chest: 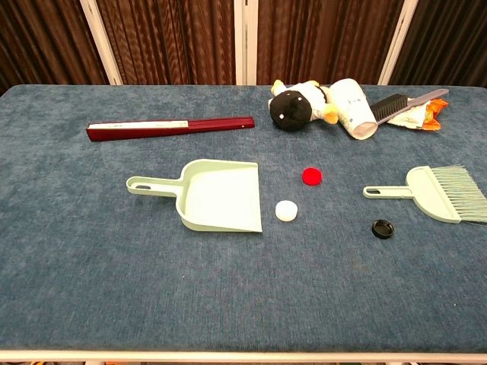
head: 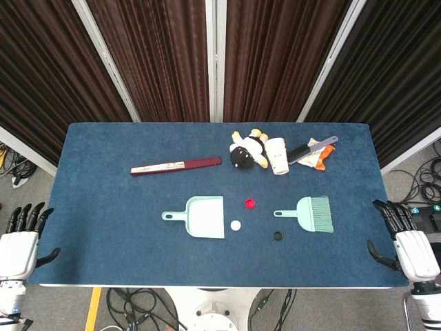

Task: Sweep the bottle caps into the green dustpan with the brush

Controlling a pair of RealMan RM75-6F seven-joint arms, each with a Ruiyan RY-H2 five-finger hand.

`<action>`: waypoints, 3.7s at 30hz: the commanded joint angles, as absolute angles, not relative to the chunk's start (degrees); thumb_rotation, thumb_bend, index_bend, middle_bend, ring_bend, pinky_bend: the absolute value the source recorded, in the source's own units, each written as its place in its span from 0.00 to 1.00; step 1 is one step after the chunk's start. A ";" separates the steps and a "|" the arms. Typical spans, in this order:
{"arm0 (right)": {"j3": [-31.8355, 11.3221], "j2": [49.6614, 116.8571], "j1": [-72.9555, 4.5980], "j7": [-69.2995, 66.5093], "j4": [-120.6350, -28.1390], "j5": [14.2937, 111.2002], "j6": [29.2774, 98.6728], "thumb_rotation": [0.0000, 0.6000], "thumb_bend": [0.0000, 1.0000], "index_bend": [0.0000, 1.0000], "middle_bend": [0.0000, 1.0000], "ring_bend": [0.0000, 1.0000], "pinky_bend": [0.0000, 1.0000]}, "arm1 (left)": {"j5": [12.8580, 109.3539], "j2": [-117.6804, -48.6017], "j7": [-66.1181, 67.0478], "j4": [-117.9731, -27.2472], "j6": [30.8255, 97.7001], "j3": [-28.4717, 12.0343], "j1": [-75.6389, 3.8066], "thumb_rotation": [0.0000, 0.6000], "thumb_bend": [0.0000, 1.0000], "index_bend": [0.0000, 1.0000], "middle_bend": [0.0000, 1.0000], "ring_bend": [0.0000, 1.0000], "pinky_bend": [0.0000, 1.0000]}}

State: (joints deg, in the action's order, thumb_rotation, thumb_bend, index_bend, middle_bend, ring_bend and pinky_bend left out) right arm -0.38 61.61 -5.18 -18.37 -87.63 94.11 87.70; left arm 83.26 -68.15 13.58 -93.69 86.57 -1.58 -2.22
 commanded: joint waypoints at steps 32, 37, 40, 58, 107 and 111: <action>-7.51 79.05 -24.81 20.59 -85.11 77.22 59.63 1.00 0.14 0.38 0.36 0.05 0.00 | 83.47 -68.64 11.69 -93.36 83.27 -1.20 -4.09 1.00 0.15 0.14 0.06 0.00 0.05; -7.88 86.10 -27.65 25.99 -79.03 75.10 58.13 1.00 0.11 0.38 0.36 0.05 0.00 | 83.25 -68.95 10.98 -92.79 82.73 -0.94 -4.12 1.00 0.15 0.14 0.06 0.00 0.05; -7.64 89.48 -28.96 28.03 -75.86 74.55 57.43 1.00 0.11 0.39 0.37 0.05 0.01 | 82.94 -69.14 10.63 -92.51 82.35 -0.87 -4.16 1.00 0.15 0.14 0.06 0.00 0.05; -6.48 97.41 -30.50 31.50 -66.74 72.72 58.25 1.00 0.19 0.44 0.41 0.09 0.03 | 82.03 -69.89 8.56 -90.67 82.11 -0.62 -3.62 1.00 0.15 0.14 0.06 0.00 0.05; -13.06 78.60 -32.68 14.83 -82.33 72.93 59.66 1.00 0.40 0.68 0.60 0.24 0.09 | 77.52 -69.50 3.37 -94.26 55.57 -8.77 -25.13 1.00 0.14 0.39 0.28 0.18 0.19; -14.36 75.51 -32.90 13.33 -84.15 71.54 59.14 1.00 0.40 0.68 0.60 0.24 0.09 | 73.17 -73.70 5.45 -93.01 50.00 -10.03 -29.89 1.00 0.14 0.40 0.31 0.21 0.23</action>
